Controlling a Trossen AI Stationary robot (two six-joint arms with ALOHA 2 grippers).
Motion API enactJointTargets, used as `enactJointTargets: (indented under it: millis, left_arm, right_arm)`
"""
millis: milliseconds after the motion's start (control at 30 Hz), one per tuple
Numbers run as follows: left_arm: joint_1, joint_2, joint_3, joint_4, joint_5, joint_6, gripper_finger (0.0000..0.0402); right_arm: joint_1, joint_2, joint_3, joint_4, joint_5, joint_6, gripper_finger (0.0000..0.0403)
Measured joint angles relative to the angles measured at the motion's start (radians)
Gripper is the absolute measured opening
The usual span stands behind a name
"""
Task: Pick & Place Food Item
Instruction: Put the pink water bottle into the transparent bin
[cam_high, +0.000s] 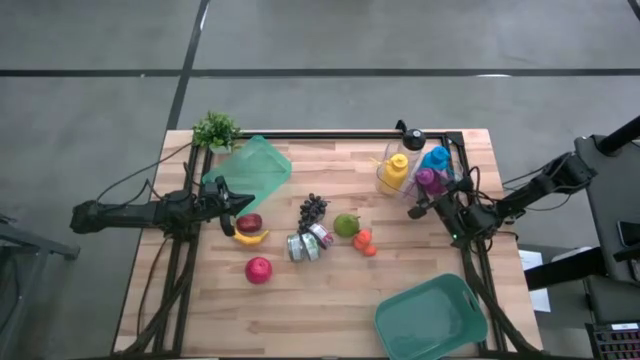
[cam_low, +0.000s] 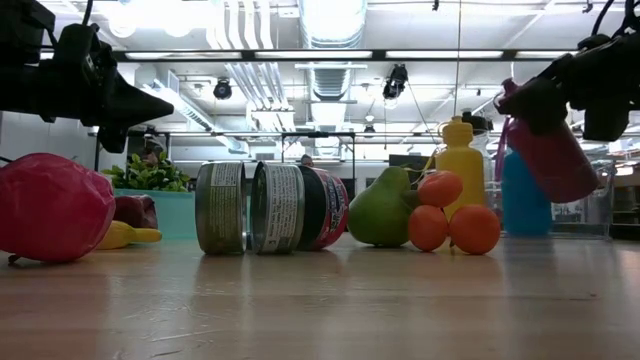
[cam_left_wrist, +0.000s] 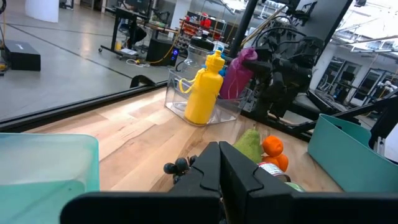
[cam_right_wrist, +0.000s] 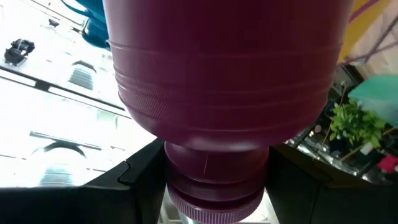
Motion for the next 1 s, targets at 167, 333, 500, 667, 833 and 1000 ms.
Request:
enactJointTargets:
  millis: [167,333,500,667,833,1000]
  left_arm:
    - [0.000,0.000,0.000,0.000,0.000,0.000,0.0001]
    - [0.000,0.000,0.000,0.000,0.000,0.000,0.0001]
    - [0.000,0.000,0.000,0.000,0.000,0.000,0.0001]
    - [0.000,0.000,0.000,0.000,0.000,0.000,0.0001]
    - [0.000,0.000,0.000,0.000,0.000,0.000,0.0001]
    - [0.000,0.000,0.000,0.000,0.000,0.000,0.0001]
  right_arm:
    - [0.033,-0.033,0.000,0.000,-0.002,-0.010,0.0217]
    - [0.066,-0.069,0.000,0.000,-0.002,-0.035,0.0217]
    - [0.101,-0.083,0.000,-0.001,-0.001,-0.038,0.0217]
    - [0.110,-0.083,0.000,-0.001,-0.002,-0.038,0.0217]
    - [0.111,-0.083,0.000,-0.001,-0.002,-0.047,0.0217]
    - [0.104,-0.083,0.000,-0.002,-0.002,-0.135,0.0217]
